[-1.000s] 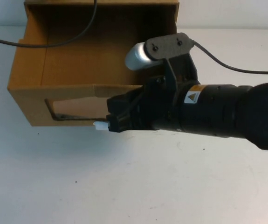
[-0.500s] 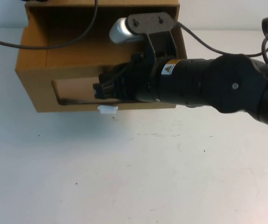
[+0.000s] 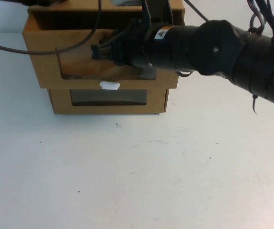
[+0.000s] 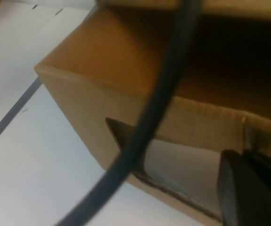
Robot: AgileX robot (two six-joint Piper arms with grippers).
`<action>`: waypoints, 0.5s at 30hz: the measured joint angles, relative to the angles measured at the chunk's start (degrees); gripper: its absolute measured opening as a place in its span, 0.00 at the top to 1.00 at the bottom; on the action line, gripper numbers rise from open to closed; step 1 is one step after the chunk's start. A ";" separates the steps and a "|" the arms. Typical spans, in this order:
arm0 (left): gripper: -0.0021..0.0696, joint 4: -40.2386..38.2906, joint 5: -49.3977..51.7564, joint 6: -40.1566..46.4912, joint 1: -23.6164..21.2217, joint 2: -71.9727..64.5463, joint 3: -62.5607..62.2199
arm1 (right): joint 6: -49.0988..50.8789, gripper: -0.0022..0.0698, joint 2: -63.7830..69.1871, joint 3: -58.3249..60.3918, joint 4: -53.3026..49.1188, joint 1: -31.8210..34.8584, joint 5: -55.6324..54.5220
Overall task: Close the shoe box
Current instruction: Close the shoe box with your right arm
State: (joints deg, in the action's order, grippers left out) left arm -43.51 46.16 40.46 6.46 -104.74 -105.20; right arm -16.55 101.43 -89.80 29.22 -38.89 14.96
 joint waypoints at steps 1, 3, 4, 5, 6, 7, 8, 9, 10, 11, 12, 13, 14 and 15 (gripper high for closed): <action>0.97 0.00 0.11 0.00 0.00 0.00 0.00 | 0.00 0.99 0.87 -1.12 -0.08 0.51 0.26; 0.97 0.00 0.11 0.00 0.00 0.00 0.00 | 0.00 0.99 2.37 -3.13 -0.08 1.42 0.69; 0.97 0.00 0.11 0.00 0.00 0.00 0.00 | 0.00 0.99 3.11 -4.15 -0.08 1.80 1.01; 0.97 0.00 0.11 0.00 0.00 0.00 0.00 | 0.00 0.99 3.67 -4.91 -0.08 2.07 1.16; 0.97 0.00 0.11 0.00 0.00 0.00 0.00 | 0.00 0.99 4.37 -5.82 -0.08 2.45 1.16; 0.97 0.00 0.21 0.00 0.00 0.00 0.00 | 0.00 0.99 5.06 -6.66 -0.08 2.69 1.16; 0.97 0.00 0.21 0.00 0.00 0.00 -0.04 | 0.00 0.99 5.57 -7.51 -0.08 2.83 1.16; 0.97 0.00 0.21 0.00 0.00 0.00 -0.04 | 0.00 0.99 6.25 -8.37 -0.08 2.94 1.06; 0.97 -0.03 0.21 0.00 0.00 0.00 -0.04 | 0.00 0.99 7.10 -9.28 -0.08 3.19 0.96; 0.97 -0.03 0.21 0.00 0.00 0.00 -0.04 | 0.00 0.99 7.69 -10.03 -0.08 3.22 0.78; 0.97 -0.03 0.21 -0.11 0.00 0.00 -0.04 | 0.00 0.99 8.51 -10.98 -0.08 3.35 0.65; 0.97 -0.03 0.21 -0.11 0.00 0.00 -0.04 | 0.00 0.99 9.35 -11.94 -0.08 3.50 0.36; 0.97 -0.03 0.21 -0.11 0.00 0.00 -0.04 | 0.00 0.99 10.01 -12.66 -0.08 3.73 0.27; 0.97 -0.13 0.11 -0.11 0.00 0.00 -0.04 | 0.02 0.99 10.73 -13.49 0.04 3.73 0.27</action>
State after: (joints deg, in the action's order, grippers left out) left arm -43.64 46.27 40.34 6.46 -104.74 -105.24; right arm -16.52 112.15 -103.29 29.26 -35.15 15.23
